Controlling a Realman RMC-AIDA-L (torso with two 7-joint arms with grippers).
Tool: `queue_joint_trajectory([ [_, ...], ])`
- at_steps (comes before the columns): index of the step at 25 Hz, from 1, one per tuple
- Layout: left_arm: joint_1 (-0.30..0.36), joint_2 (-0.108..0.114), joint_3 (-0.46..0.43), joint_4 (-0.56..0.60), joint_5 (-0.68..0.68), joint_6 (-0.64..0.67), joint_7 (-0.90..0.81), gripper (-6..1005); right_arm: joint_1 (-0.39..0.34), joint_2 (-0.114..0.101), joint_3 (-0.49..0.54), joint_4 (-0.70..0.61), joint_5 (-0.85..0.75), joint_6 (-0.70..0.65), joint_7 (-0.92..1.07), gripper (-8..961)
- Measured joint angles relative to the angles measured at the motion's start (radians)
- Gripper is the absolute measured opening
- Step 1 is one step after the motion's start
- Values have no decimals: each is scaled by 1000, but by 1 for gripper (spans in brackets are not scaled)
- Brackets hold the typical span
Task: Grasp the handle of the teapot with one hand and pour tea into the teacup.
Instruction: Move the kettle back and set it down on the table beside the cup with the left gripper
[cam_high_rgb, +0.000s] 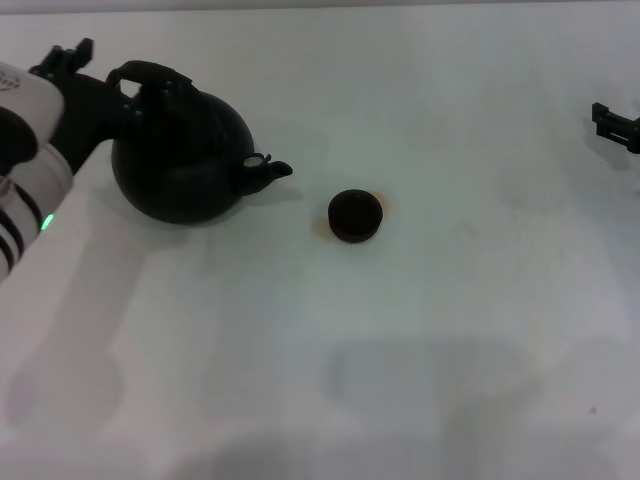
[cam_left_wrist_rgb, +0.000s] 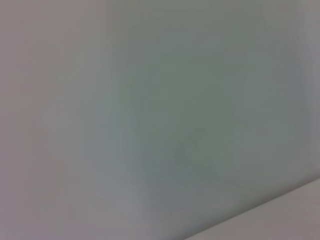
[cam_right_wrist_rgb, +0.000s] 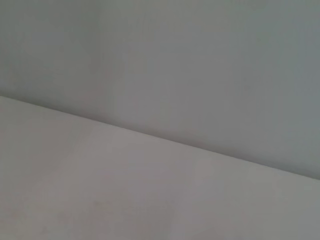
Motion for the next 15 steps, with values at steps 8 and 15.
queue_joint_trajectory([
  [8, 16, 1, 19, 51, -70, 133, 0, 742, -6, -5, 3, -6, 0, 0, -1, 845],
  [15, 169, -2, 18, 171, -58, 134, 79, 740, -15, -6, 6, -4, 0, -9, -1, 845],
])
